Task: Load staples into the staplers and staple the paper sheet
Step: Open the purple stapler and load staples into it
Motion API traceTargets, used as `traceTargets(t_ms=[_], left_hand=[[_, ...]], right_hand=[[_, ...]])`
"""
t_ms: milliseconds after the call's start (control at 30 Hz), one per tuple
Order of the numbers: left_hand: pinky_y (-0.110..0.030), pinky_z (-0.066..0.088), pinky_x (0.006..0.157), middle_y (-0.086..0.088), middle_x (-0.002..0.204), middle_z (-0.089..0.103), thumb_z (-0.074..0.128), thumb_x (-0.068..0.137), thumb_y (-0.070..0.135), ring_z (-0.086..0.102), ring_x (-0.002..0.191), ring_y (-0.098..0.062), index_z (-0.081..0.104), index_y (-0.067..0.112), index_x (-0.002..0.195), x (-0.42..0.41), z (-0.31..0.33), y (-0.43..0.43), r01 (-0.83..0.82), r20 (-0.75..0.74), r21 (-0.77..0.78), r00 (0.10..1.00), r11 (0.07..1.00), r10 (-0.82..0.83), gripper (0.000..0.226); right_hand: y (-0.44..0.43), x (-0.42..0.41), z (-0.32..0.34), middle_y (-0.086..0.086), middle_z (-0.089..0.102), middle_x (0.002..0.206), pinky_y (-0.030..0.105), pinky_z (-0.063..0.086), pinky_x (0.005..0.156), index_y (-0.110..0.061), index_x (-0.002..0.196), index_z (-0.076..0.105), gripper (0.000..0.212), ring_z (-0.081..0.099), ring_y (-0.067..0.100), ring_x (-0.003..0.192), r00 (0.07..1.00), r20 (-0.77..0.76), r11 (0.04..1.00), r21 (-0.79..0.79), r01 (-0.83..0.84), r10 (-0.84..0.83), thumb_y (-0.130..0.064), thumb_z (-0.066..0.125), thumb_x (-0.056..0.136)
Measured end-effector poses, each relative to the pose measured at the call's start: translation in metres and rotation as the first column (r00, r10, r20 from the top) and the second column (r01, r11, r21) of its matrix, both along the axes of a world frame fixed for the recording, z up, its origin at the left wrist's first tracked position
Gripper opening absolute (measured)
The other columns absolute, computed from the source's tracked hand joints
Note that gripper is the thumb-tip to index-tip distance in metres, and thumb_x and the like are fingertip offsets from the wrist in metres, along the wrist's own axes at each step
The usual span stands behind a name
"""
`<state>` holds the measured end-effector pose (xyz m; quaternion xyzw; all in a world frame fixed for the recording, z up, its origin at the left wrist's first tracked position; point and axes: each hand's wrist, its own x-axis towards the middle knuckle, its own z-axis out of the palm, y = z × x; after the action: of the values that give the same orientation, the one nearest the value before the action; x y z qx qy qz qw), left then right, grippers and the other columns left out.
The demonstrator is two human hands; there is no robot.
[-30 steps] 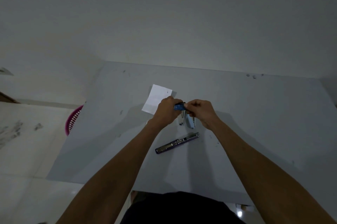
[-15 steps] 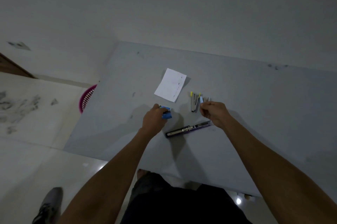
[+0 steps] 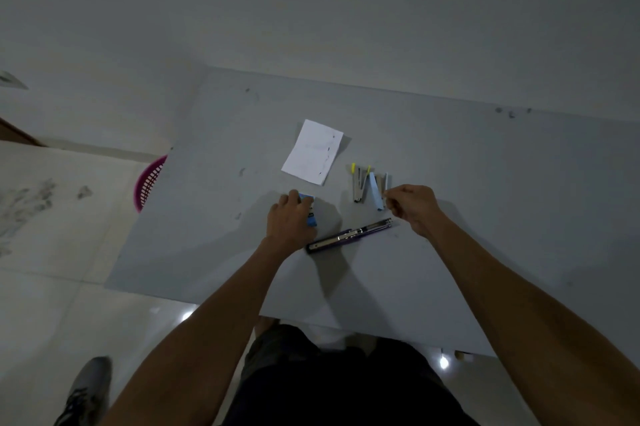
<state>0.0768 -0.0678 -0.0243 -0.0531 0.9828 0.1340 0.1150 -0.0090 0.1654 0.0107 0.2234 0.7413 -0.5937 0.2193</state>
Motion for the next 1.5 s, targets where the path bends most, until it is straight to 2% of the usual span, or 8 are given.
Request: traceTargets(t_ms=[133, 267, 400, 600, 767, 900, 1033, 1500], left_hand=[[-0.039, 0.046, 0.086, -0.011, 0.113, 0.057, 0.056, 0.076, 0.034, 0.052, 0.107, -0.031, 0.056, 0.013, 0.121, -0.010, 0.012, 0.032, 0.096, -0.105, 0.031, 0.990, 0.995, -0.093, 0.050], [-0.041, 0.043, 0.088, -0.011, 0.116, 0.059, 0.052, 0.088, 0.040, 0.053, 0.109, -0.030, 0.054, 0.012, 0.119, -0.007, 0.007, 0.068, 0.301, 0.098, 0.004, 0.949, 0.954, -0.299, 0.042], [-0.040, 0.046, 0.083, -0.013, 0.117, 0.055, 0.051, 0.092, 0.022, 0.053, 0.109, -0.030, 0.053, 0.009, 0.121, -0.003, -0.006, 0.076, 0.263, 0.102, 0.046, 0.958, 0.964, -0.266, 0.031], [-0.038, 0.047, 0.076, -0.011, 0.105, 0.054, 0.055, 0.091, 0.020, 0.059, 0.090, -0.030, 0.059, 0.010, 0.112, -0.009, 0.003, 0.076, 0.172, -0.015, 0.246, 0.985, 0.954, -0.174, 0.023], [-0.036, 0.046, 0.070, -0.009, 0.099, 0.056, 0.058, 0.088, 0.023, 0.060, 0.086, -0.029, 0.064, 0.016, 0.112, -0.028, 0.026, 0.075, 0.198, -0.137, 0.290, 0.977, 0.936, -0.164, 0.026], [-0.039, 0.049, 0.071, -0.008, 0.099, 0.056, 0.059, 0.088, 0.028, 0.060, 0.089, -0.029, 0.065, 0.019, 0.114, -0.040, 0.041, 0.071, 0.214, -0.180, 0.287, 0.969, 0.934, -0.167, 0.029], [-0.034, 0.046, 0.068, -0.007, 0.099, 0.057, 0.060, 0.087, 0.030, 0.060, 0.088, -0.027, 0.066, 0.019, 0.112, -0.049, 0.052, 0.068, 0.231, -0.209, 0.254, 0.961, 0.939, -0.179, 0.028], [-0.031, 0.040, 0.063, -0.007, 0.095, 0.055, 0.058, 0.089, 0.025, 0.057, 0.085, -0.027, 0.067, 0.018, 0.114, -0.063, 0.073, 0.066, 0.259, -0.221, 0.249, 0.953, 0.933, -0.205, 0.028]], right_hand=[[0.009, 0.000, 0.002, 0.017, 0.062, 0.066, 0.028, 0.051, 0.058, 0.002, 0.072, 0.065, 0.006, 0.054, 0.021, 0.056, 1.000, 0.000, 1.000, 0.014, 0.026, -0.026, 0.003, 0.067, 0.078], [0.020, 0.005, 0.001, 0.020, 0.064, 0.071, 0.030, 0.054, 0.061, 0.000, 0.074, 0.064, 0.008, 0.057, 0.025, 0.060, 0.999, -0.011, 0.999, -0.005, 0.033, -0.033, 0.008, 0.066, 0.077], [0.028, 0.010, -0.001, 0.020, 0.064, 0.073, 0.025, 0.055, 0.055, -0.001, 0.075, 0.062, 0.012, 0.060, 0.024, 0.059, 0.999, -0.015, 0.997, -0.058, 0.048, -0.049, 0.008, 0.065, 0.082], [0.033, 0.010, 0.004, 0.021, 0.064, 0.079, 0.029, 0.061, 0.068, 0.003, 0.081, 0.061, 0.007, 0.064, 0.027, 0.067, 0.999, -0.049, 0.994, -0.113, 0.006, -0.012, 0.011, 0.063, 0.082], [0.038, 0.004, 0.020, 0.027, 0.069, 0.086, 0.035, 0.060, 0.072, 0.002, 0.089, 0.063, 0.009, 0.069, 0.032, 0.076, 0.965, -0.200, 0.985, 0.003, -0.174, 0.171, 0.004, 0.067, 0.081], [0.039, -0.002, 0.035, 0.011, 0.070, 0.080, 0.024, 0.053, 0.058, -0.008, 0.087, 0.067, 0.005, 0.065, 0.016, 0.065, 0.859, -0.359, 0.921, 0.271, -0.280, 0.366, -0.006, 0.069, 0.083], [0.039, -0.009, 0.042, 0.002, 0.064, 0.092, 0.009, 0.043, 0.060, -0.015, 0.087, 0.069, 0.008, 0.059, 0.012, 0.071, 0.763, -0.422, 0.852, 0.420, -0.313, 0.489, -0.011, 0.072, 0.081], [0.039, -0.026, 0.047, 0.007, 0.070, 0.092, 0.006, 0.045, 0.067, -0.011, 0.088, 0.071, 0.013, 0.066, 0.022, 0.081, 0.694, -0.457, 0.816, 0.457, -0.353, 0.556, -0.002, 0.071, 0.078]])
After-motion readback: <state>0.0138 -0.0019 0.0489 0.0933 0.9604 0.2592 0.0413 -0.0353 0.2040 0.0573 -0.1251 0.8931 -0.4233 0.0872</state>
